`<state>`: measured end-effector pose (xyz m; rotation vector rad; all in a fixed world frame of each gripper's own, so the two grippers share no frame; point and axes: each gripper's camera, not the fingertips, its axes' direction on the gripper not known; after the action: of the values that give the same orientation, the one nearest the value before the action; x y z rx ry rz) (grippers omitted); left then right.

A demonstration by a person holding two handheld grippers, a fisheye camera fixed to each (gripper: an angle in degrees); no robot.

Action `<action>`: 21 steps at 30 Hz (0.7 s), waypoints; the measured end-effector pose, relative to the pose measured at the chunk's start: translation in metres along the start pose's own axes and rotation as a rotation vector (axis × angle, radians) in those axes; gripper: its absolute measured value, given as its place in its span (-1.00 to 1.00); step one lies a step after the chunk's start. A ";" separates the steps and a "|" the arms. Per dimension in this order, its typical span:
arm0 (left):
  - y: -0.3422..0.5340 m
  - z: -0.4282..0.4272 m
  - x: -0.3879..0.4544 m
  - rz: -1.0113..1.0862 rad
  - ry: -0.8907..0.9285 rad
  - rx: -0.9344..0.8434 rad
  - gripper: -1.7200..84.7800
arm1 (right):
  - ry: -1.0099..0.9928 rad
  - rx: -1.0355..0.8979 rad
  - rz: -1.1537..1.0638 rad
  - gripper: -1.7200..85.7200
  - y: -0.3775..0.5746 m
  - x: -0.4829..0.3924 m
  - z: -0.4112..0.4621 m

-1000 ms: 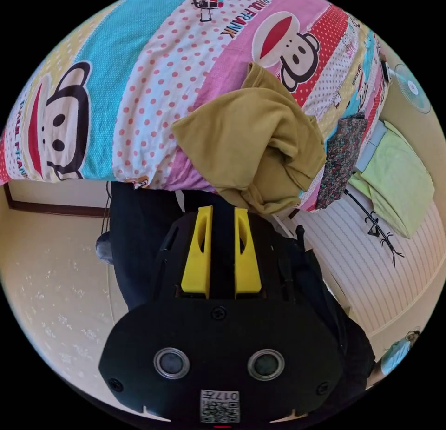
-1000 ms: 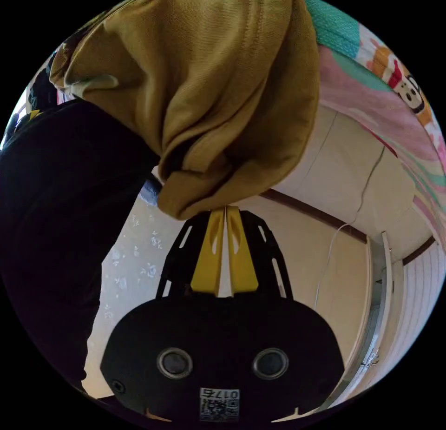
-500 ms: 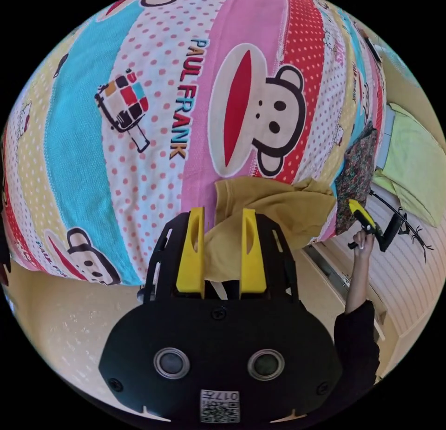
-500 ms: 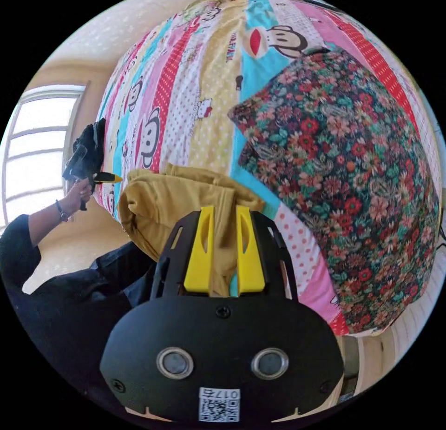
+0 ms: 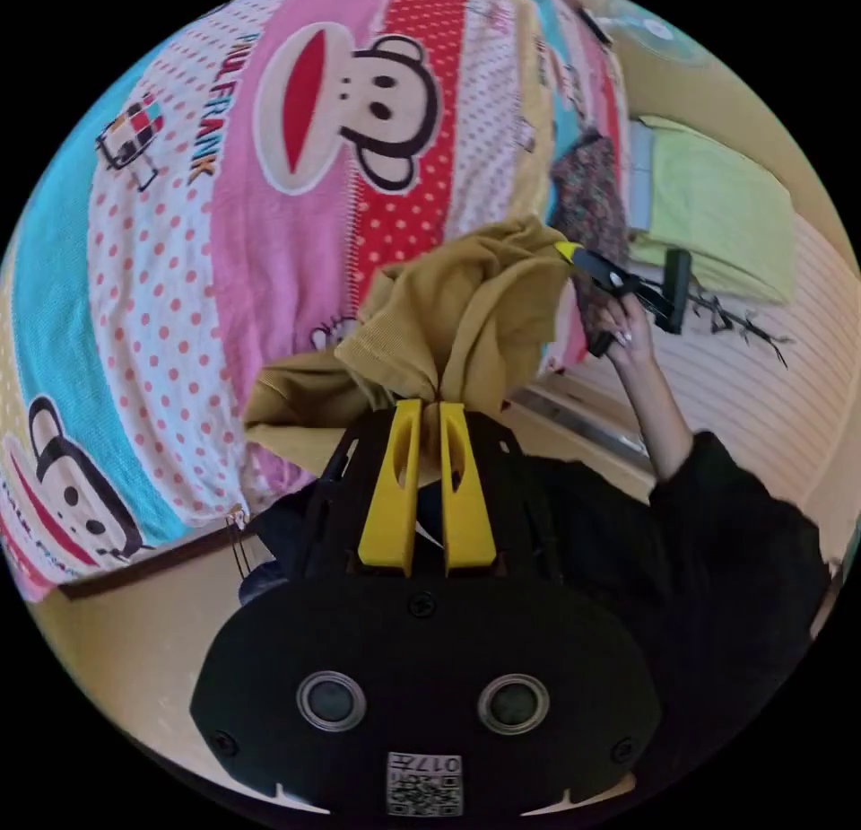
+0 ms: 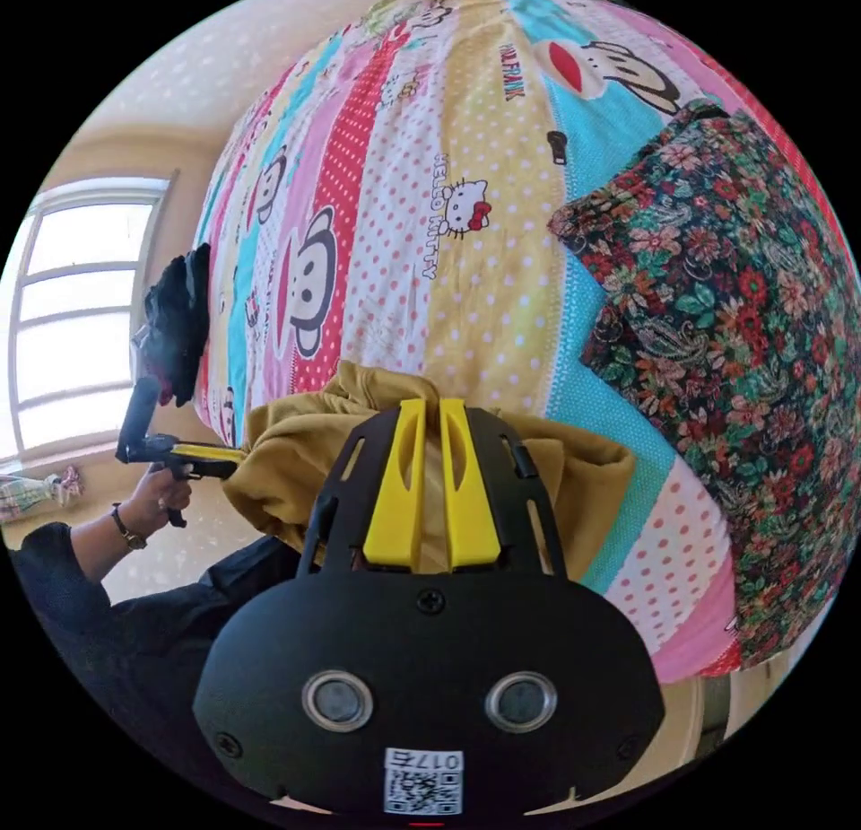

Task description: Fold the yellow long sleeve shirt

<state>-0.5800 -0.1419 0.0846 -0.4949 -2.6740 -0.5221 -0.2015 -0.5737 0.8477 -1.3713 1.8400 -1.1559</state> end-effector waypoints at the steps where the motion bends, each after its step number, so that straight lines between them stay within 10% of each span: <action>1: 0.015 0.000 0.006 0.096 0.075 -0.067 -0.86 | -0.065 0.075 0.046 -0.89 0.017 0.006 -0.018; 10: 0.057 0.004 -0.053 -0.171 -0.174 -0.216 -0.78 | -0.144 0.225 0.550 -0.90 0.099 0.072 -0.024; 16: 0.023 -0.034 -0.032 -0.087 -0.048 0.119 -0.63 | -0.118 0.164 0.235 -0.89 0.066 0.034 -0.036; 21: -0.011 0.014 0.023 0.152 -0.146 -0.049 -0.61 | 0.066 0.062 0.041 -0.85 0.046 0.006 -0.045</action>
<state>-0.6080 -0.1392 0.0785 -0.7707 -2.7367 -0.5261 -0.2620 -0.5614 0.8282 -1.2695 1.8527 -1.2403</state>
